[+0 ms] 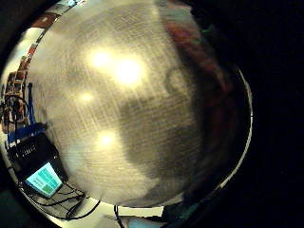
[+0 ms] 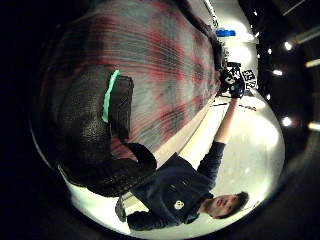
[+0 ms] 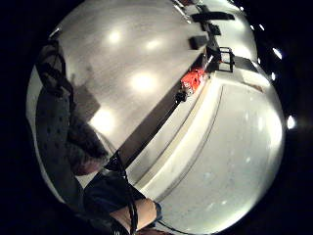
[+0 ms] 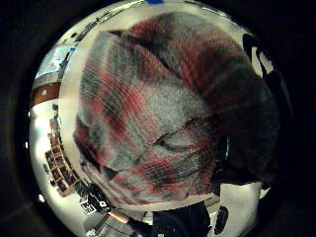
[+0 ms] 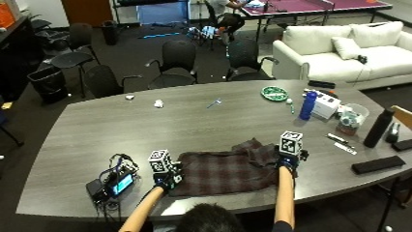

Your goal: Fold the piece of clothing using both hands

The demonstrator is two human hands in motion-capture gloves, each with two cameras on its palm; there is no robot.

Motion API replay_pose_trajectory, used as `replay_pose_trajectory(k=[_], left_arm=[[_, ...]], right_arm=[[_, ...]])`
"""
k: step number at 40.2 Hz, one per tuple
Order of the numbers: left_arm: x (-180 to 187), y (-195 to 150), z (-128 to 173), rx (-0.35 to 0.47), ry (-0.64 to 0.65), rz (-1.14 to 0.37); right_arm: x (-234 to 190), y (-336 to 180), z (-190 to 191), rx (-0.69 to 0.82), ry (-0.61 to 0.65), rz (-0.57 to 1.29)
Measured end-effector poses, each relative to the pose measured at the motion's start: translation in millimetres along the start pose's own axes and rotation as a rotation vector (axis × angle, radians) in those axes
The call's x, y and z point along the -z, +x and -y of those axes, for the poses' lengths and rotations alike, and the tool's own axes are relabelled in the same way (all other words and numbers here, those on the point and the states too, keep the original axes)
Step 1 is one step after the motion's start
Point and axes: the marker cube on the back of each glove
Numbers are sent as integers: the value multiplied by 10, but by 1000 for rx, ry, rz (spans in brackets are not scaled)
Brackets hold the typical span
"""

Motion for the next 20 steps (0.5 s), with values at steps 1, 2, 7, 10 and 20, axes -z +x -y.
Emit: replay_pose_trajectory(k=[1,2,7,10,20], left_arm=[[3,2,-9,1,-5,4],[5,2,-8,0,-5,8],[61,33,147,-143,89,-28],[154,5,160,-129,128,-29],[538,-128,-130,-10,141,-85]], right_arm=[[58,53,7,-18,3,-3],[105,83,26,-29,4,-5],[479,-44,119,-42,51,-44],[957,-266,-182,-1,126,-81],[1864,-1776,-1648,308,341,-168]])
